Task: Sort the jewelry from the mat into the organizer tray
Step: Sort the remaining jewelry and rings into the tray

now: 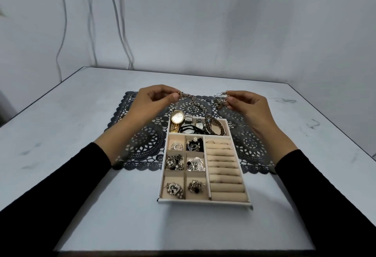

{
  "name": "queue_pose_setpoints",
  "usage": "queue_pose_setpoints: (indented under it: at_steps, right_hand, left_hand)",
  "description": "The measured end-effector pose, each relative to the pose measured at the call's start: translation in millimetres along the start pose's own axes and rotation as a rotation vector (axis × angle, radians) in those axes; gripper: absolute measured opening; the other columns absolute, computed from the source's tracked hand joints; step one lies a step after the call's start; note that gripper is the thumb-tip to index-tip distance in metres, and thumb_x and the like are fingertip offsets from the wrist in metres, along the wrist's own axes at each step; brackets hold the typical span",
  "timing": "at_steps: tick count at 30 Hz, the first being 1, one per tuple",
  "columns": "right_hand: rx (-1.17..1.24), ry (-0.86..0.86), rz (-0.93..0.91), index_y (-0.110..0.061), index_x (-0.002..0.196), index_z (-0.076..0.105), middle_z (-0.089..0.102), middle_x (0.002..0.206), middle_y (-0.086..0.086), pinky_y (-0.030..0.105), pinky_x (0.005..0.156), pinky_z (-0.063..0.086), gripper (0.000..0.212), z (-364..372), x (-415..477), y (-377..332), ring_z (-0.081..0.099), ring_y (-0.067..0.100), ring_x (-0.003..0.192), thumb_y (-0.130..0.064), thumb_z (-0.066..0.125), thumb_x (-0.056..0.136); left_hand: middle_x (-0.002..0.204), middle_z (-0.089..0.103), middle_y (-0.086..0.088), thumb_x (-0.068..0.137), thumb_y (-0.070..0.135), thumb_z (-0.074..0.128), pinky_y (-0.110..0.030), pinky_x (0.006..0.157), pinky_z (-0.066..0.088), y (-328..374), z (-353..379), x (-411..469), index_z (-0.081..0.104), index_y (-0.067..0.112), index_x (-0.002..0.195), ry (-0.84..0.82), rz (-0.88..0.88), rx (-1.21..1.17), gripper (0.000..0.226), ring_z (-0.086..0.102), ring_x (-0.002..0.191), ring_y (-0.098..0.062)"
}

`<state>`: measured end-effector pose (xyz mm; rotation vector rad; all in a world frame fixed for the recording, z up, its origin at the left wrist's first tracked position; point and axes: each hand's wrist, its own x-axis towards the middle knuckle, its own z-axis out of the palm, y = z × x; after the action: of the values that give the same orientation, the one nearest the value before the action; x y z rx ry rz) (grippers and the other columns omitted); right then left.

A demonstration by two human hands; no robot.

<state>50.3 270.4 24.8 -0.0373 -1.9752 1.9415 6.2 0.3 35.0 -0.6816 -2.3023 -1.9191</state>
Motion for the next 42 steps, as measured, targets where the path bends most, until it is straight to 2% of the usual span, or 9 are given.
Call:
queue_pose_setpoints:
  at_steps: [3,5,8,10,14,17,22,39,42]
  right_hand:
    - [-0.01,-0.036,0.009,-0.009,0.103,0.072,0.074,0.092,0.011,0.022,0.077,0.057,0.023,3.4,-11.8,-3.8,0.069,0.016,0.081,-0.005,0.072,0.08]
    - [0.009,-0.061,0.017,-0.006,0.104,0.071,0.074,0.093,0.012,0.023,0.075,0.057,0.024,6.3,-18.6,-6.3,0.07,0.017,0.081,-0.003,0.071,0.08]
    - [-0.005,-0.138,-0.006,-0.003,0.103,0.071,0.073,0.092,0.014,0.027,0.08,0.058,0.022,10.9,-28.8,-9.4,0.07,0.02,0.082,0.001,0.069,0.081]
    - [-0.03,-0.197,-0.014,-0.001,0.103,0.07,0.073,0.089,0.014,0.025,0.078,0.058,0.023,14.9,-35.6,-11.3,0.07,0.018,0.08,0.002,0.069,0.081]
    - [-0.089,-0.325,0.018,0.0,0.102,0.071,0.072,0.088,0.019,0.031,0.079,0.057,0.022,21.8,-45.4,-13.5,0.067,0.023,0.08,0.0,0.07,0.081]
    - [-0.197,-0.447,0.039,-0.007,0.099,0.074,0.074,0.089,0.014,0.033,0.082,0.058,0.02,25.9,-49.3,-16.7,0.07,0.024,0.084,-0.003,0.071,0.08]
    - [-0.339,-0.562,0.058,-0.005,0.101,0.073,0.074,0.092,0.012,0.036,0.083,0.057,0.02,33.1,-50.1,-20.6,0.071,0.028,0.088,-0.003,0.07,0.081]
    - [-0.553,-0.683,-0.054,-0.011,0.1,0.075,0.075,0.088,0.006,0.036,0.085,0.057,0.018,66.9,-42.3,-30.7,0.071,0.023,0.085,-0.012,0.072,0.082]
    - [-0.577,-0.706,-0.071,-0.012,0.097,0.076,0.075,0.086,0.004,0.028,0.082,0.057,0.015,76.0,-41.1,-30.0,0.071,0.019,0.082,-0.012,0.073,0.082]
  left_hand:
    - [0.093,0.076,0.0,0.084,0.025,0.073,-0.033,0.089,0.053,1.0,-1.0,-14.0,0.075,0.026,0.097,-0.006,0.004,-0.002,0.013,0.069,0.089,-0.016]
    - [0.096,0.076,0.002,0.084,0.022,0.073,-0.032,0.092,0.055,2.0,-1.3,-22.6,0.075,0.019,0.101,-0.026,0.012,0.0,0.017,0.071,0.095,-0.013]
    - [0.098,0.076,0.0,0.081,0.024,0.073,-0.029,0.09,0.056,4.7,-1.6,-35.0,0.074,0.015,0.102,-0.043,0.042,-0.021,0.023,0.071,0.098,-0.016]
    - [0.098,0.076,0.0,0.079,0.027,0.072,-0.027,0.089,0.056,7.0,-1.9,-42.1,0.074,0.015,0.101,-0.048,0.063,-0.033,0.025,0.071,0.098,-0.017]
    - [0.098,0.076,0.0,0.083,0.019,0.071,-0.024,0.087,0.056,9.3,-1.9,-49.5,0.073,0.012,0.104,-0.075,0.071,-0.05,0.022,0.071,0.097,-0.016]
    - [0.097,0.076,0.001,0.082,0.02,0.071,-0.026,0.088,0.056,11.2,-2.1,-52.0,0.073,0.013,0.102,-0.075,0.086,-0.052,0.022,0.072,0.097,-0.015]
    - [0.098,0.076,0.0,0.082,0.022,0.071,-0.03,0.091,0.056,11.9,-2.1,-53.8,0.073,0.015,0.102,-0.078,0.09,-0.044,0.021,0.071,0.097,-0.016]
    - [0.098,0.076,-0.003,0.085,0.016,0.071,-0.029,0.09,0.056,8.9,-3.5,-51.4,0.073,0.014,0.101,-0.044,0.09,-0.05,0.017,0.071,0.098,-0.02]
    - [0.097,0.076,-0.002,0.085,0.014,0.071,-0.024,0.086,0.056,9.0,-3.9,-50.3,0.073,0.014,0.1,-0.023,0.107,-0.061,0.015,0.071,0.097,-0.018]
